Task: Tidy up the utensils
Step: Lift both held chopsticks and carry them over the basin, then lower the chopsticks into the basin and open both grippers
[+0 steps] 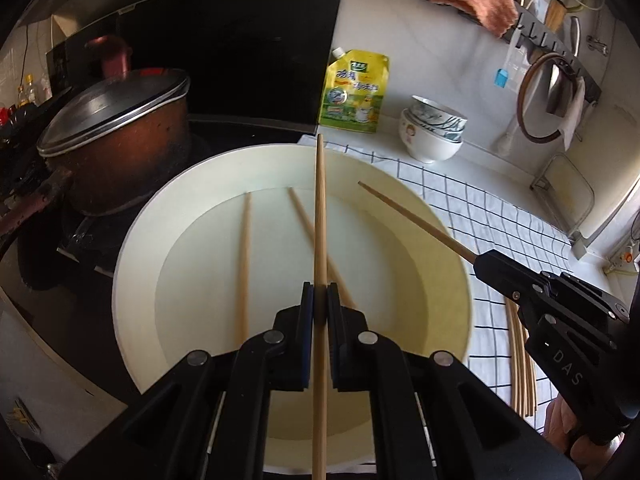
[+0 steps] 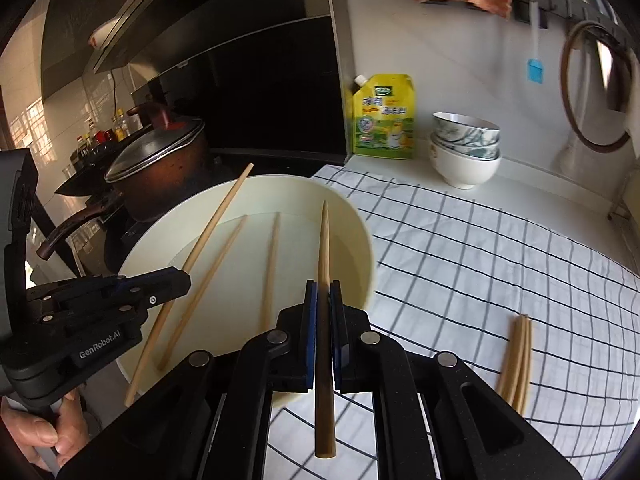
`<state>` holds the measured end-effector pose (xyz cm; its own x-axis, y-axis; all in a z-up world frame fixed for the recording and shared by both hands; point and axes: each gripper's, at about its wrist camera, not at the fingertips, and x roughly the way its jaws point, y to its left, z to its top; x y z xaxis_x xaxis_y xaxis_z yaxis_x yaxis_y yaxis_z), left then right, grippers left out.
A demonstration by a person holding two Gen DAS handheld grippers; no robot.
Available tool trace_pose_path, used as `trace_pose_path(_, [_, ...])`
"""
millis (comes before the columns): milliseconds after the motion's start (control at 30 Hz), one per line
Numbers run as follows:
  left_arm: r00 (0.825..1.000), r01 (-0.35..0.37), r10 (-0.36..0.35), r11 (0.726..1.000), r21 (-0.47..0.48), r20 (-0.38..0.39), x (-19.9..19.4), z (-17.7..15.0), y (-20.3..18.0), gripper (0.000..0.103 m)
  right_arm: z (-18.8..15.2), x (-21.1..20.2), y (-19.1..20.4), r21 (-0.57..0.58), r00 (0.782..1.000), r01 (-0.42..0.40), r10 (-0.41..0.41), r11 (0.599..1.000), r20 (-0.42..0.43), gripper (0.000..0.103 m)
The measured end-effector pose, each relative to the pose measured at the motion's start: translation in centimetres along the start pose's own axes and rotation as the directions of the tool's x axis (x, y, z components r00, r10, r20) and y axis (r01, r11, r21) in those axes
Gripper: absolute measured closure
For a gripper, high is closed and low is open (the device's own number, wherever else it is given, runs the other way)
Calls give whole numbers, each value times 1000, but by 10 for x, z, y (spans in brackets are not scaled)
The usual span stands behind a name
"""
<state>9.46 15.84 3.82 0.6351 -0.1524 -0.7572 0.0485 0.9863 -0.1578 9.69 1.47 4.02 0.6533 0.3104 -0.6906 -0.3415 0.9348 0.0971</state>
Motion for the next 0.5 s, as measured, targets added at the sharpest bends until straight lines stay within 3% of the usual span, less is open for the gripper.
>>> trace_pose_path(267, [998,-17,16,999,-31,-55,33,3,31,96,8,49,23,-26,996,-21,19,999,-85,97])
trace_pose_path(500, [997,-23,18,998,-52,-80,50,7,41,95,8,67,26,-32,991,-18,13,999,-137,97])
